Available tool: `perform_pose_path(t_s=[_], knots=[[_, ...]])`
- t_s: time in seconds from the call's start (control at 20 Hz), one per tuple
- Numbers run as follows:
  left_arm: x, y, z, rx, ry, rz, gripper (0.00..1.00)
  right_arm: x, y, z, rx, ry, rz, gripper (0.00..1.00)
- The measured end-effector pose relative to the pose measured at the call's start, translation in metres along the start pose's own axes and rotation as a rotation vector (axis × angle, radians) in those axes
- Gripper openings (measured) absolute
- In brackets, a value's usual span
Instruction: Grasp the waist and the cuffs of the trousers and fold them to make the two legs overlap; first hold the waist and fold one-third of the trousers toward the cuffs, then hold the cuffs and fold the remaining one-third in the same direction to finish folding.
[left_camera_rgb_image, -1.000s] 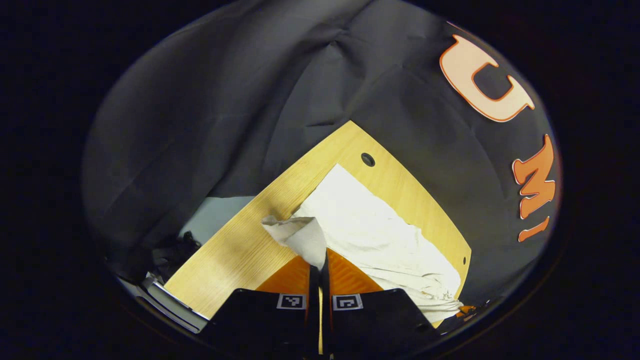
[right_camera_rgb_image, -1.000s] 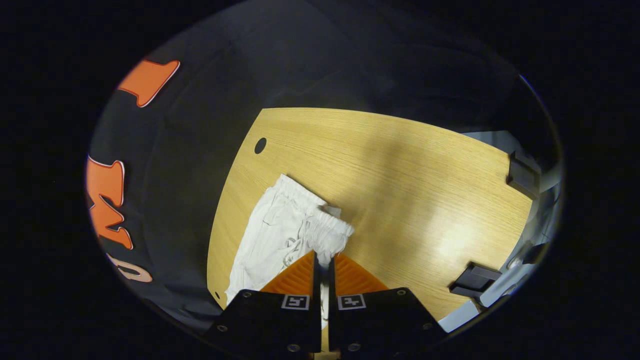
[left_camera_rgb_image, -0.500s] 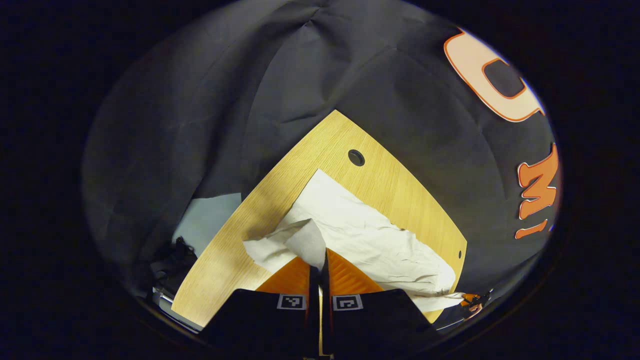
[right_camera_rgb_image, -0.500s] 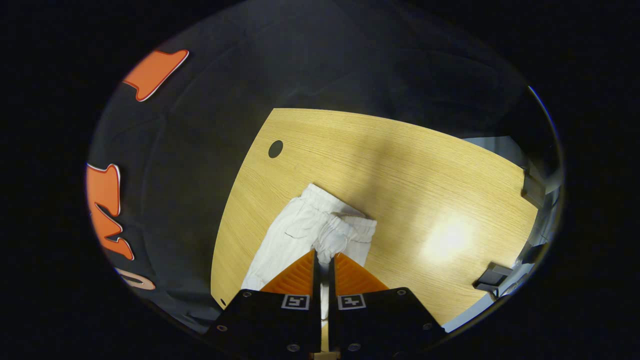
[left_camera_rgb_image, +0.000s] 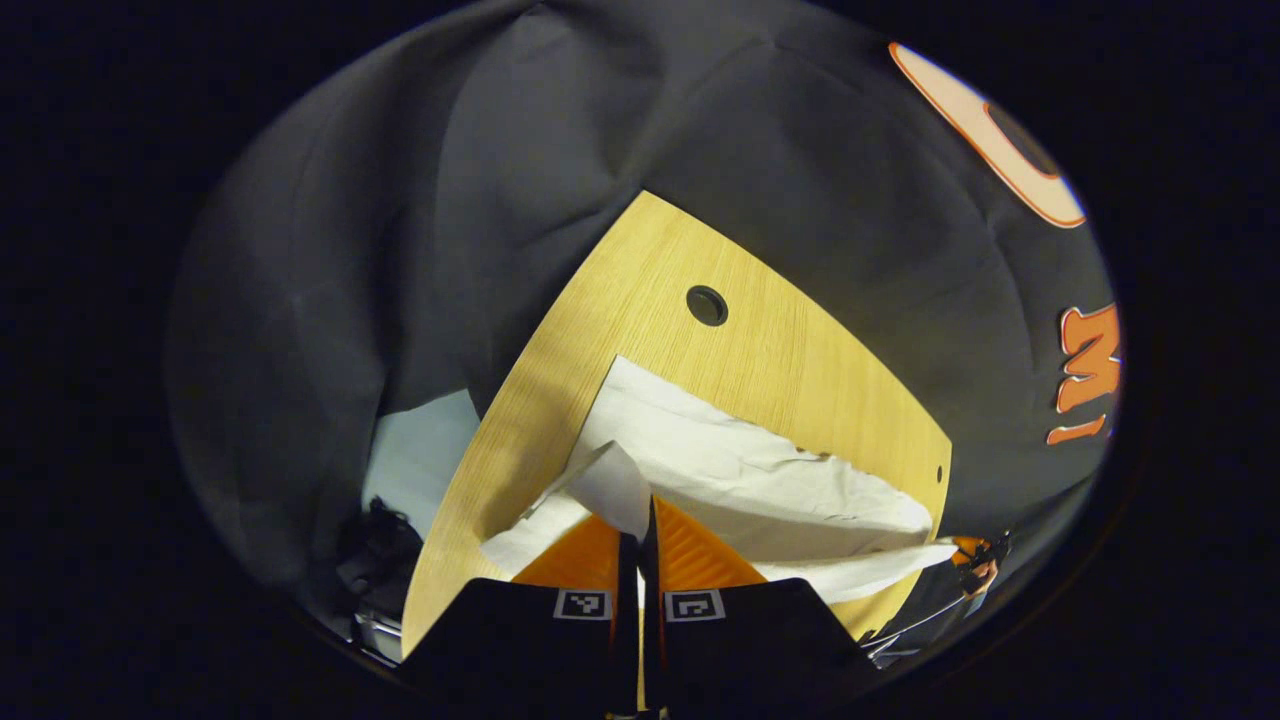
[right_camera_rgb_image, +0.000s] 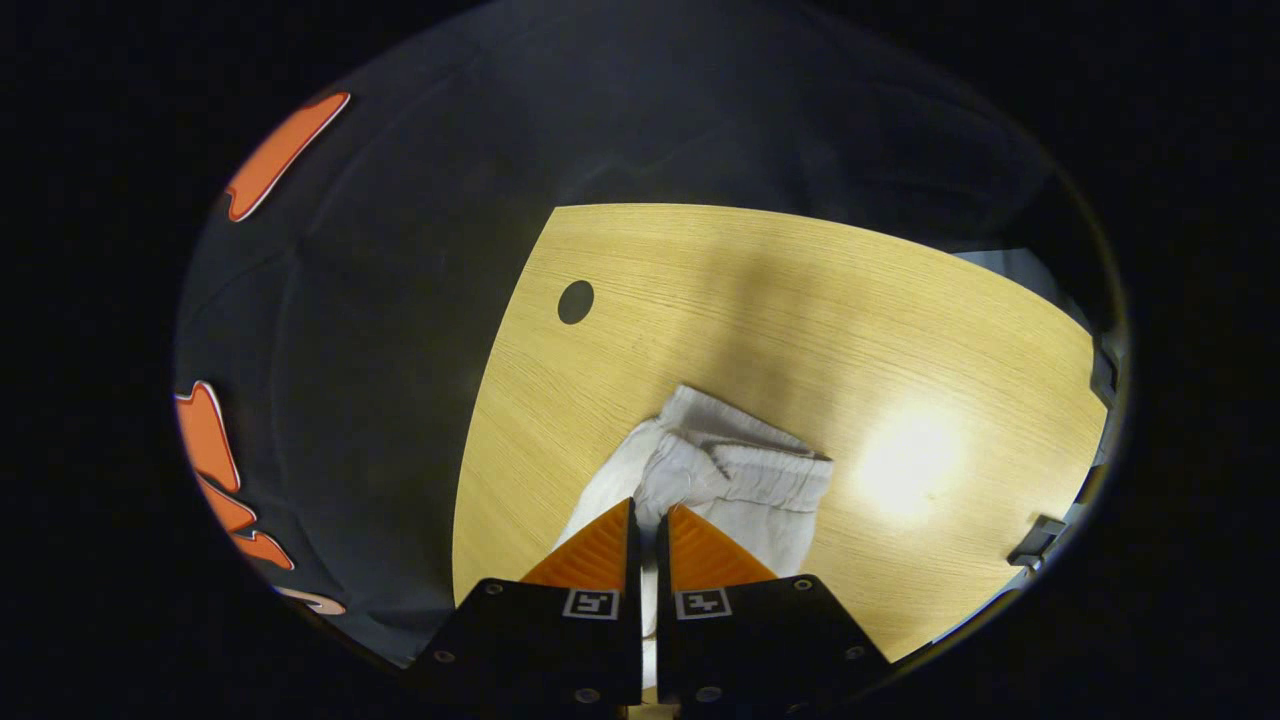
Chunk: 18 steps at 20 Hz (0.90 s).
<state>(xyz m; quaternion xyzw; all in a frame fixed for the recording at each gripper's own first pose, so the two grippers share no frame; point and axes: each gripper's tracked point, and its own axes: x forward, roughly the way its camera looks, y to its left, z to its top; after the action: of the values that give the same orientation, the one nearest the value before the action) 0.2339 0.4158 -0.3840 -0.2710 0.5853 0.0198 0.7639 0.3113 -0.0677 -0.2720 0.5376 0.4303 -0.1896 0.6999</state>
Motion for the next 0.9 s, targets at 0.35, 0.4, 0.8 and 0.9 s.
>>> perform_pose_path(t_s=[0.35, 0.4, 0.8, 0.9], knots=[[0.040, -0.005, 0.034, -0.027, -0.017, 0.016, 0.09, 0.044, 0.025, 0.020, 0.049, -0.036, 0.059, 0.06], [0.041, -0.007, 0.036, -0.032, -0.013, 0.024, 0.07, 0.047, 0.031, 0.023, 0.058, -0.043, 0.072, 0.06], [0.029, -0.011, 0.043, -0.008, -0.092, 0.037, 0.61, 0.040, 0.042, 0.028, -0.025, -0.116, 0.139, 0.32], [0.018, -0.022, 0.038, 0.030, -0.109, 0.027, 0.70, 0.035, 0.035, 0.028, -0.071, -0.138, 0.130, 0.48]])
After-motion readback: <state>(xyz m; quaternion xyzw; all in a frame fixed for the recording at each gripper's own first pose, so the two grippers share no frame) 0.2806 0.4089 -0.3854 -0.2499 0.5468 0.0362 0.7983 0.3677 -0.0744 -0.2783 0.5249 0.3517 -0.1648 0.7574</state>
